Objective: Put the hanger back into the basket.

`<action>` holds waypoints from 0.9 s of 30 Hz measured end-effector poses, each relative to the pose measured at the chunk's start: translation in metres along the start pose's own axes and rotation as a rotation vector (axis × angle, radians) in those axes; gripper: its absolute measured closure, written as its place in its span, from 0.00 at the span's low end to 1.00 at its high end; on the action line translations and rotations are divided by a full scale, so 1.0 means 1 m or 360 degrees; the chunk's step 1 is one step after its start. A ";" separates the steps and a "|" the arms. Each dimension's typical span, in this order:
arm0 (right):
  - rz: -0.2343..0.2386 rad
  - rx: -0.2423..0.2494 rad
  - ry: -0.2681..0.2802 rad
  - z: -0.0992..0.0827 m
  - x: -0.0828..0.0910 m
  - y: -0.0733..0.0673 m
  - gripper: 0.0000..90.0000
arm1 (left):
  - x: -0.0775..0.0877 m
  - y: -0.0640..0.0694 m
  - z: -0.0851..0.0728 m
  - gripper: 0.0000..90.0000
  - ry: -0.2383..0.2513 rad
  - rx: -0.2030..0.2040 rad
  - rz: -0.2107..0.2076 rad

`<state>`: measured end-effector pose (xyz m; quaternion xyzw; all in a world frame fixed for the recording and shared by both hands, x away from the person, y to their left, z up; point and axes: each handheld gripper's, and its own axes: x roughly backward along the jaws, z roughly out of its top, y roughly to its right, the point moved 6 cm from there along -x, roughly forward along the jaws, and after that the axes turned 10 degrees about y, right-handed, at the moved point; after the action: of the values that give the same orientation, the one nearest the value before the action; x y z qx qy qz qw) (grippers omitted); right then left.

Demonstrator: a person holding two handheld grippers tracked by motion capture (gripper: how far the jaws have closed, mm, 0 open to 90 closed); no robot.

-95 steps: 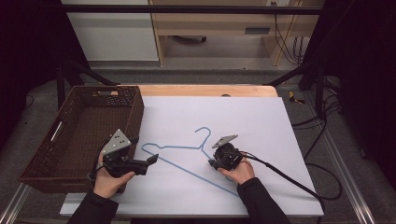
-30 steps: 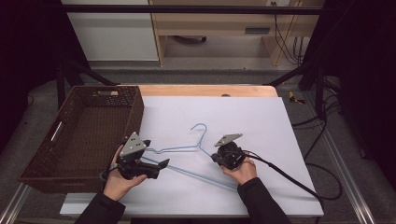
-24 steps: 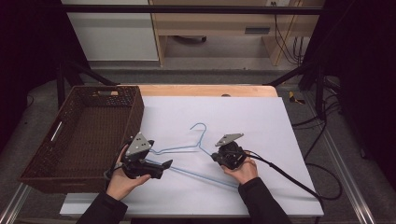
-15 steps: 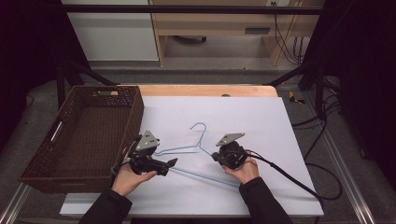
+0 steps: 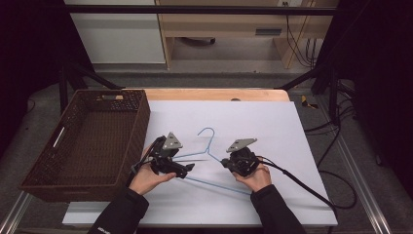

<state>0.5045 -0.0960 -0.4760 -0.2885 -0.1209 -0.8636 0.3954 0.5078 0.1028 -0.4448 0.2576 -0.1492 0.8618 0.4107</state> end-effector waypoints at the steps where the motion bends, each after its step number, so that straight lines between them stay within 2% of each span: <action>1: 0.0002 0.0006 -0.0001 0.000 0.000 0.000 0.98 | -0.003 -0.001 0.000 0.11 -0.0011 0.0004 -0.0008; 6: 0.0008 0.0005 -0.0007 0.000 0.000 0.000 0.98 | -0.016 -0.007 -0.004 0.13 -0.0078 -0.0002 0.0000; 8: 0.0005 0.0005 -0.0006 0.000 0.000 0.000 0.98 | -0.023 -0.012 -0.007 0.14 -0.0133 -0.0010 -0.0003; 12: 0.0008 0.0005 -0.0012 -0.001 0.000 0.000 0.98 | -0.029 -0.013 -0.007 0.17 -0.0140 -0.0010 -0.0025; 13: 0.0008 0.0010 -0.0008 0.000 0.000 0.000 0.98 | -0.033 -0.014 -0.008 0.17 -0.0162 -0.0034 -0.0030; 21: 0.0024 0.0017 -0.0004 0.000 0.001 0.000 0.98 | -0.044 -0.018 -0.010 0.23 -0.0213 -0.0071 -0.0049; 24: 0.0020 0.0019 -0.0003 0.000 0.001 0.000 0.98 | -0.050 -0.019 -0.012 0.30 -0.0250 -0.0119 -0.0064; 27: 0.0021 0.0016 -0.0003 0.001 0.002 0.000 0.98 | -0.055 -0.019 -0.013 0.37 -0.0245 -0.0127 -0.0064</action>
<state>0.5037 -0.0967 -0.4745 -0.2881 -0.1239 -0.8601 0.4023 0.5479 0.0861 -0.4861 0.3093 -0.2094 0.8245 0.4252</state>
